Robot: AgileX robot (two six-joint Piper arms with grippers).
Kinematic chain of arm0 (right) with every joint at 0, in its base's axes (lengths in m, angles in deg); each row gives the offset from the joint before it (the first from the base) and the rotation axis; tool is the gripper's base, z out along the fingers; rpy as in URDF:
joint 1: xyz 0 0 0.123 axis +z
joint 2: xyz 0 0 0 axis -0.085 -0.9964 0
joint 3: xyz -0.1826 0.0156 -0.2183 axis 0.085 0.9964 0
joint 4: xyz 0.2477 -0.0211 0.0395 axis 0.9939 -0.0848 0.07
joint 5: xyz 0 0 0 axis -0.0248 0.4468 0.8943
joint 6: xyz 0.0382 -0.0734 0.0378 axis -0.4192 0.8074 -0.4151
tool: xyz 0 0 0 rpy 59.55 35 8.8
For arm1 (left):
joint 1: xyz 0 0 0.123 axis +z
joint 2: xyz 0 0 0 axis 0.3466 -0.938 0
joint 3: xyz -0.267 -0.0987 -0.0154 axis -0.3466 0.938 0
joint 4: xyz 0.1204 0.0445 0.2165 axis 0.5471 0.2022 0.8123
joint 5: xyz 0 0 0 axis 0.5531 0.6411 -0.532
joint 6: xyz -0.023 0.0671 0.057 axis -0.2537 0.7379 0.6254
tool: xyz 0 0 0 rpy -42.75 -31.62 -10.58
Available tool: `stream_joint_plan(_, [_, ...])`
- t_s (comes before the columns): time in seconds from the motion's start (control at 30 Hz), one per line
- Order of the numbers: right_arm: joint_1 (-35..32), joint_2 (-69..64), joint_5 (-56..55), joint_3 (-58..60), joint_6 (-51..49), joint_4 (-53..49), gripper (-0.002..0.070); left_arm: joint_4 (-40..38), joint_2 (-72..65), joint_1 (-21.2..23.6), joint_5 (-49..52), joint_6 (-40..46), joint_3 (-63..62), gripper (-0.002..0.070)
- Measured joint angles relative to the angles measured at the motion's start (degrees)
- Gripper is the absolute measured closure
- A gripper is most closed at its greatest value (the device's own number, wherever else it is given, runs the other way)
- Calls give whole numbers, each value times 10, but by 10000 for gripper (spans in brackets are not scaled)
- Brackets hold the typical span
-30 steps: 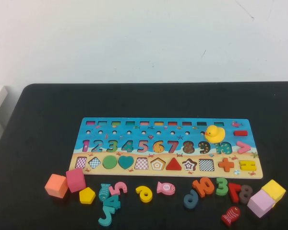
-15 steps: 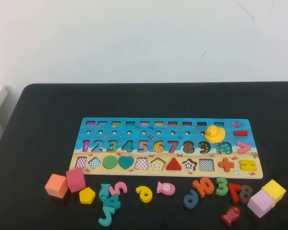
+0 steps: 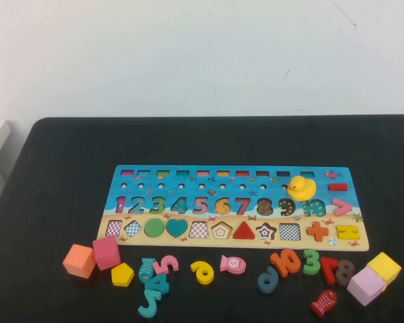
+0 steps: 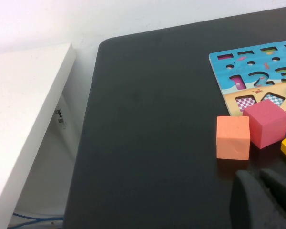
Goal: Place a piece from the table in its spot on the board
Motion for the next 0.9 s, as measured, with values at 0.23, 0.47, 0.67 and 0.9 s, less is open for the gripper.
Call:
stream_joint_plan(0.23, [0,0,0,0,0,0,657,-202,0,0,-30,-73,1,677])
stream_joint_plan(0.47, [0,0,0,0,0,0,657,-612,0,0,-143,-160,1,676])
stream_joint_plan(0.67, [0,0,0,0,0,0,657,-662,0,0,-222,-124,1,676])
stream_joint_plan(0.9, [0,0,0,0,0,0,657,-706,0,0,-210,-121,1,676])
